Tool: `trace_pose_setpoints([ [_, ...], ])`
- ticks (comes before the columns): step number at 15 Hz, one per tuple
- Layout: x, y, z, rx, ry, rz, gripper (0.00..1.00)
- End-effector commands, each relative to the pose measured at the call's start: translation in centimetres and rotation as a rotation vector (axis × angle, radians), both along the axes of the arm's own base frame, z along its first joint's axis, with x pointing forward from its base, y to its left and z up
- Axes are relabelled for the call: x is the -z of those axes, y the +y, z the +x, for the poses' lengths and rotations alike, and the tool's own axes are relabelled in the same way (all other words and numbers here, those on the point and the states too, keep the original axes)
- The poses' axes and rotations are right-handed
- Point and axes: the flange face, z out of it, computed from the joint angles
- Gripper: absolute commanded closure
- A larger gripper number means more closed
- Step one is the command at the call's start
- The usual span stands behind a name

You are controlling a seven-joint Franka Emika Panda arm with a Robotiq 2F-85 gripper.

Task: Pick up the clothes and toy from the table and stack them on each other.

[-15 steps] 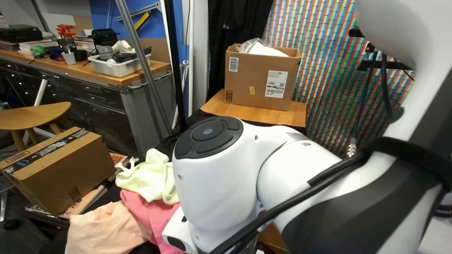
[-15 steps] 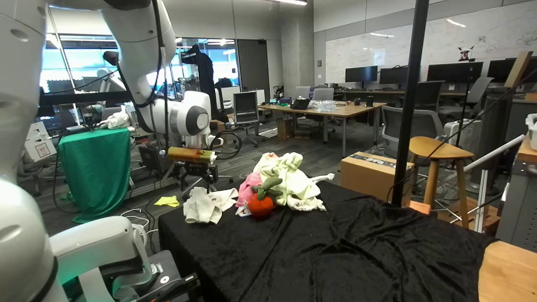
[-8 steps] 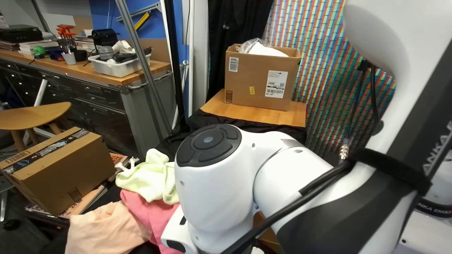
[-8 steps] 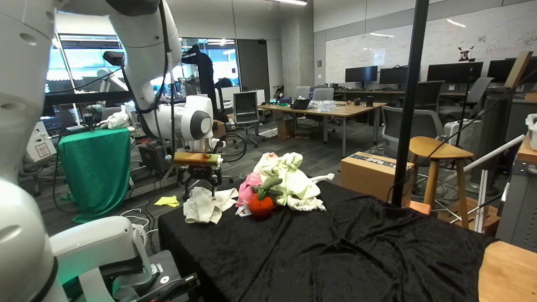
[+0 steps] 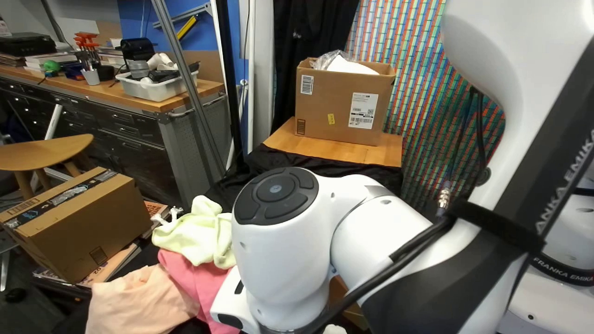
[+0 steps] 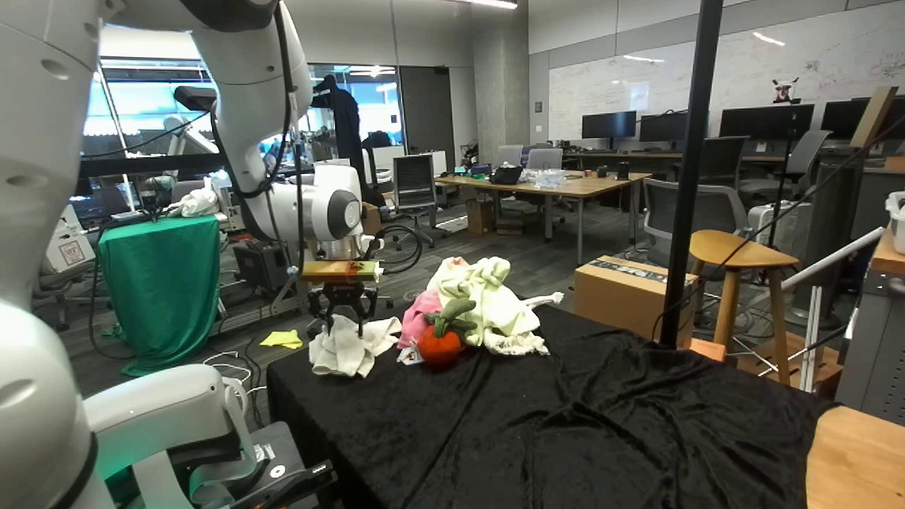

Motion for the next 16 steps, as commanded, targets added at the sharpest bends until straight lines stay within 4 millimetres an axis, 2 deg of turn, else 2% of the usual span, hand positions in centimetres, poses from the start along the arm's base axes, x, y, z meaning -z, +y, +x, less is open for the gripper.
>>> trace_pose_setpoints([
  [1, -0.4, 0.5, 0.6, -0.004, -0.001, 0.008, 0.65],
  [5, -1.0, 0.6, 1.0, 0.006, 0.046, 0.008, 0.96],
  [8, -2.1, 0.7, 1.4, 0.022, 0.075, 0.008, 0.98],
  [9, -2.5, 0.8, 1.5, 0.028, 0.079, 0.009, 0.95],
  [16, -6.6, 0.8, 2.9, 0.068, 0.083, 0.078, 0.94],
])
